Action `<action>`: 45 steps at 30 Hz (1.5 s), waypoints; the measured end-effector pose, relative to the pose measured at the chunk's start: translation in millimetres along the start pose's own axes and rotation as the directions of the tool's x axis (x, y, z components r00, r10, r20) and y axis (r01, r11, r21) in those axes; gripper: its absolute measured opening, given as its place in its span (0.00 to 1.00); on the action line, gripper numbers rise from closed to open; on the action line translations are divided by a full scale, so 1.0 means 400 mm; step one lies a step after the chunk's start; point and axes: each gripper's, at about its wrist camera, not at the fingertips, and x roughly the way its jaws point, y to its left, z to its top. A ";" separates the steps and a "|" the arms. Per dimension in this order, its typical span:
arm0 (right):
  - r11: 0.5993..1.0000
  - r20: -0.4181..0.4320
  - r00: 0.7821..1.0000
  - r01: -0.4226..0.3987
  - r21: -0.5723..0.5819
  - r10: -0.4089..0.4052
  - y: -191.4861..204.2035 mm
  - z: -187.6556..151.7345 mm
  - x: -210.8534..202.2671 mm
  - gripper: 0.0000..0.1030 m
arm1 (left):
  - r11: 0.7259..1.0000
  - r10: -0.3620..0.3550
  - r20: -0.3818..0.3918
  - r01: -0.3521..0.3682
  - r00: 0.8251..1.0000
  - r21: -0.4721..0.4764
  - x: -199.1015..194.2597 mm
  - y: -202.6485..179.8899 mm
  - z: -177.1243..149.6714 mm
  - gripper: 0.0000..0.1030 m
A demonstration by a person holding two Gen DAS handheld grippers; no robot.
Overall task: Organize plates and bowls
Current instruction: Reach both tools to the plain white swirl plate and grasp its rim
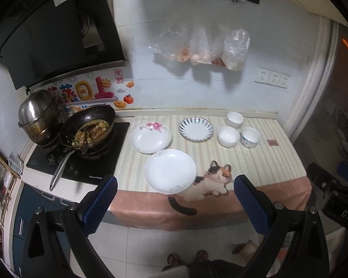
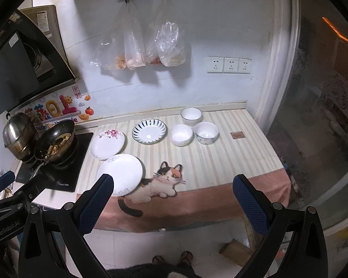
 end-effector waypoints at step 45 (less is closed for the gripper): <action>0.880 -0.664 0.639 -0.471 0.061 0.389 0.249 -0.142 1.413 0.19 | 0.970 -0.120 -0.562 -0.024 0.818 -0.242 1.094 0.217 -0.148 0.31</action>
